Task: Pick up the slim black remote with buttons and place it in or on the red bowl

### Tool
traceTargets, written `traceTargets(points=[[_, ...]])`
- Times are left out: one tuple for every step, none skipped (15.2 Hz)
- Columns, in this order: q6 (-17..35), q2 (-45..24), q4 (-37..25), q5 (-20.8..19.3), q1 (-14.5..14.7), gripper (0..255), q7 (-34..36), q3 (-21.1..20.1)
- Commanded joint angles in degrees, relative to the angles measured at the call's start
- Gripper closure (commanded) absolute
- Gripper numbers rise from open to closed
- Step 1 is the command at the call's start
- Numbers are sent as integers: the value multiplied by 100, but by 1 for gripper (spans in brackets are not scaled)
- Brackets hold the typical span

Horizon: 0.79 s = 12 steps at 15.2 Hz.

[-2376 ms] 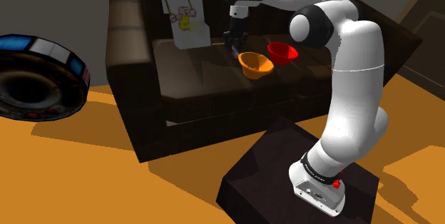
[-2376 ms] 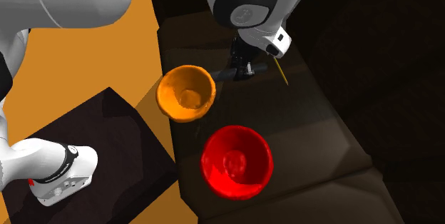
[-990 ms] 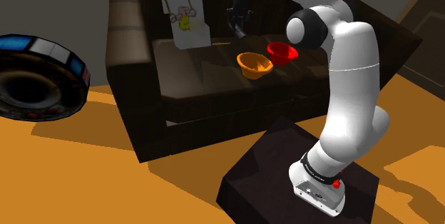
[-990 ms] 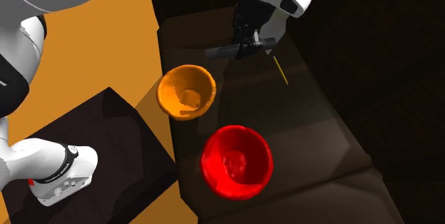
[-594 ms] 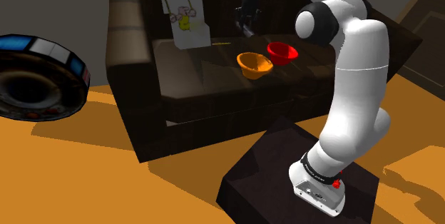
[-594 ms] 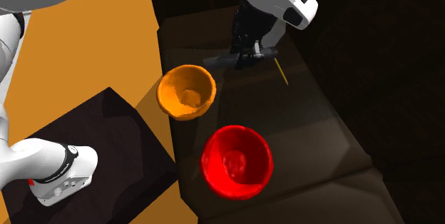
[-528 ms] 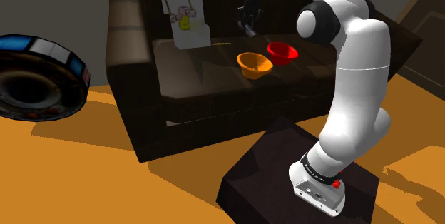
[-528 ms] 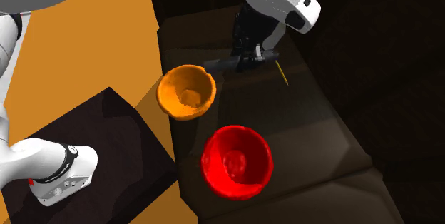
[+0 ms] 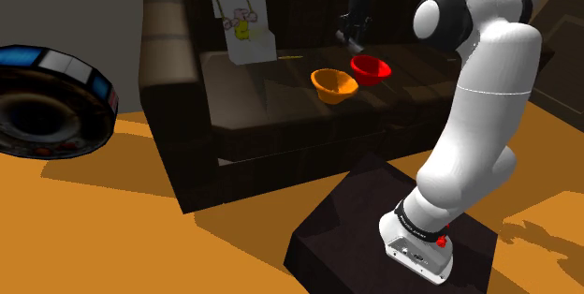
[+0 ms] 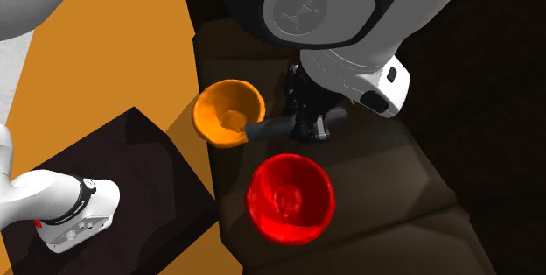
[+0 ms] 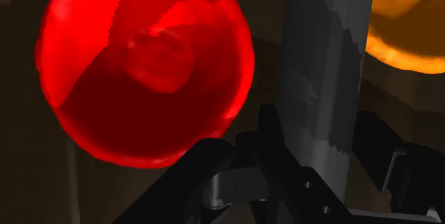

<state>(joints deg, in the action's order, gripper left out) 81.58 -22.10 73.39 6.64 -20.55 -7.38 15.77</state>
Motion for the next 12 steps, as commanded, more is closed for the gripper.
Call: traceTargets(points=[[33, 77, 115, -45, -148, 255, -247, 83], [62, 118, 189, -68, -218, 255, -365, 125], [89, 152, 253, -91, -290, 255, -483, 167], [113, 181, 308, -111, -363, 255, -603, 210], [135, 202, 354, -131, -437, 255, -723, 252], [155, 218, 391, -149, -513, 255, -843, 295], [172, 227, 419, -166, -591, 255, -965, 337], [189, 231, 441, -182, -681, 255, -1103, 384], [271, 241, 533, -185, -673, 255, -1102, 383], [352, 249, 623, -187, -666, 255, -1101, 382], [433, 256, 710, -189, -660, 255, -1100, 380], [512, 261, 794, -189, -654, 255, -1099, 379]])
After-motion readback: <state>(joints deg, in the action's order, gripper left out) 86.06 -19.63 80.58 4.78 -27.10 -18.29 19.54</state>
